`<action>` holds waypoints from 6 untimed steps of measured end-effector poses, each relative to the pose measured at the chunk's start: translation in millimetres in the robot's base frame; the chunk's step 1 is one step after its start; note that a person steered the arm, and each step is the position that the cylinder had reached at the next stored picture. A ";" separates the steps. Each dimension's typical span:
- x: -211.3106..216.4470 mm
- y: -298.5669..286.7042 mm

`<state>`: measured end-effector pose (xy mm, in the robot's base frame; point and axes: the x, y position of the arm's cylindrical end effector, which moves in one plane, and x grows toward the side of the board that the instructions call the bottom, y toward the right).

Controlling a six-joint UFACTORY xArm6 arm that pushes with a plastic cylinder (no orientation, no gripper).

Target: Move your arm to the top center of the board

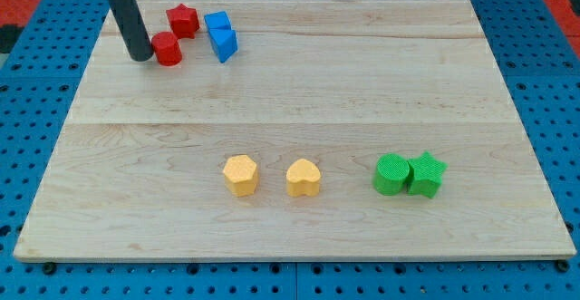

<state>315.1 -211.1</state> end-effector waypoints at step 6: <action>-6.9 242.6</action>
